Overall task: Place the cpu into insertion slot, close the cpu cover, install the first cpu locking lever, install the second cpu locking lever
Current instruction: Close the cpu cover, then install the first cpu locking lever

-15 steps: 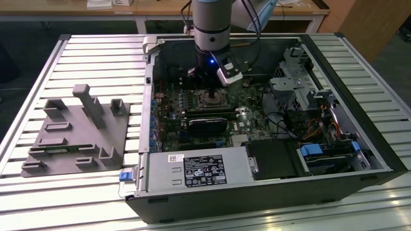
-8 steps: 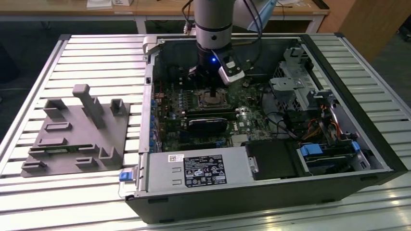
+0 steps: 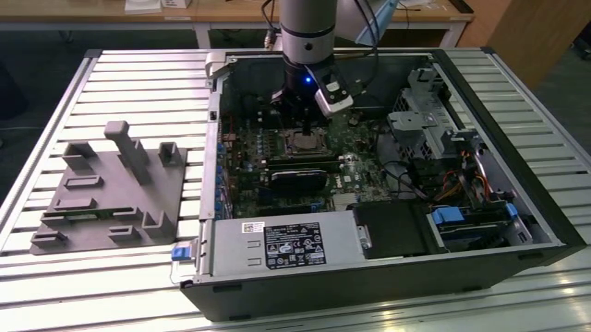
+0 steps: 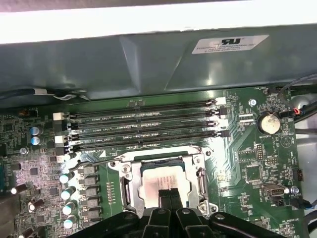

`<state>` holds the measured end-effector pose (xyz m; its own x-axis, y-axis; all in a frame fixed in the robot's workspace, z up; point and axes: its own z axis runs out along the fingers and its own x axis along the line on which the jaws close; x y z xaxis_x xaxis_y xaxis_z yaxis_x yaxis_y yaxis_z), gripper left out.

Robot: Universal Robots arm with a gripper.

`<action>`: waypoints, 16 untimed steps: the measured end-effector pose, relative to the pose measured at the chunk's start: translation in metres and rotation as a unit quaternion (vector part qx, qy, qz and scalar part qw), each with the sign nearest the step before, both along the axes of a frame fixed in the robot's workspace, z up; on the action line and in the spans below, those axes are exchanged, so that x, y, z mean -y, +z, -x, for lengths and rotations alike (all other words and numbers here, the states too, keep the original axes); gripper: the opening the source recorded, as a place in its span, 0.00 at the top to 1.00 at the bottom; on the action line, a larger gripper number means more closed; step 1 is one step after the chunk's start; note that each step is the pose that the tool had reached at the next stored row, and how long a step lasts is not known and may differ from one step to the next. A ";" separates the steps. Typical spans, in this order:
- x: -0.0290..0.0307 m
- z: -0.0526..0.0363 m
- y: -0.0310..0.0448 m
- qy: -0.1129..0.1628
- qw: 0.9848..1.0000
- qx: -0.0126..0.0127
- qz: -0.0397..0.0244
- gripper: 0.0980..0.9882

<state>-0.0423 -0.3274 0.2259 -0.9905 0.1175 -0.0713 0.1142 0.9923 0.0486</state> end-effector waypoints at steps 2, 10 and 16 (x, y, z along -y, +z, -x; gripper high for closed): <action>0.0000 0.0000 0.0002 0.000 1.000 0.000 0.000 0.99; 0.0000 0.0000 0.0004 0.000 1.000 0.000 0.000 0.99; 0.0000 0.0000 0.0040 0.000 1.000 0.000 0.000 0.99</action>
<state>-0.0423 -0.3274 0.2298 -0.9905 0.1175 -0.0712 0.1142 0.9923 0.0485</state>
